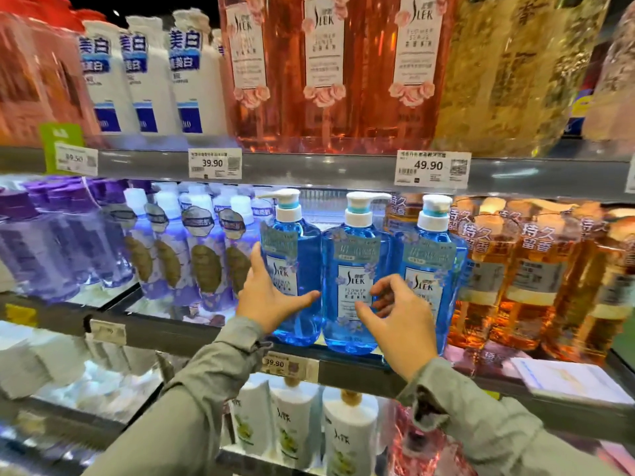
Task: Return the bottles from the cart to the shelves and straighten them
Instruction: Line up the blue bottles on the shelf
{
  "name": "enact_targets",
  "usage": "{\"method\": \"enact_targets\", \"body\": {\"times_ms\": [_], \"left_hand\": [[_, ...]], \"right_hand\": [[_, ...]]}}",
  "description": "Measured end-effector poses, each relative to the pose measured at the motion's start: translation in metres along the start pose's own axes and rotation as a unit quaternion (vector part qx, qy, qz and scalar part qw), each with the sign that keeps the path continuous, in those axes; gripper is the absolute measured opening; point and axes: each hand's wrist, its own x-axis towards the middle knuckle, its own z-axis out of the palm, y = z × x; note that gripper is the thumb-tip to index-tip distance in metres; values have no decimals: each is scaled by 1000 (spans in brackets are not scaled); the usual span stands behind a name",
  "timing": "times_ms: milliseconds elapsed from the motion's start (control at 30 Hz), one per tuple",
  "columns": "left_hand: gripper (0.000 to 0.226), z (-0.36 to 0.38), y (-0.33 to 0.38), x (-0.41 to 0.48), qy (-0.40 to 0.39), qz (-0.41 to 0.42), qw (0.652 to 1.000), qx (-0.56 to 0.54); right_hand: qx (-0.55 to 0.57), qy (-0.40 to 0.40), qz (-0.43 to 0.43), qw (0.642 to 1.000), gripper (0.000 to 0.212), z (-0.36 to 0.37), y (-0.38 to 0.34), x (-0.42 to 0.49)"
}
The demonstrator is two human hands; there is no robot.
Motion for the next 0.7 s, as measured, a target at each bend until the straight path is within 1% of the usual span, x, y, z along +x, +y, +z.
{"method": "enact_targets", "body": {"times_ms": [133, 267, 433, 500, 567, 633, 700], "left_hand": [[126, -2, 4, -10, 3, -13, 1000, 12], [126, -3, 10, -18, 19, -24, 999, 36], [126, -6, 12, -23, 16, 7, 1000, -25], [123, -8, 13, -28, 44, 18, 999, -17], [108, -13, 15, -31, 98, 48, 994, -12], [81, -20, 19, -31, 143, 92, 985, -15], [58, -26, 25, -30, 158, 135, 978, -6]], "right_hand": [[3, -5, 13, 1000, 27, 3, -1, -2], [-3, -15, 12, 1000, 24, 4, -2, -3], [-1, -34, 4, 999, 24, -3, -4, -2], [-3, -36, -6, 999, 22, -8, -4, 0], [-1, -34, -17, 999, 18, -14, -5, 2], [5, -33, -28, 999, 15, -20, -8, 5], [11, -31, -41, 999, 14, -25, -11, 8]]}}
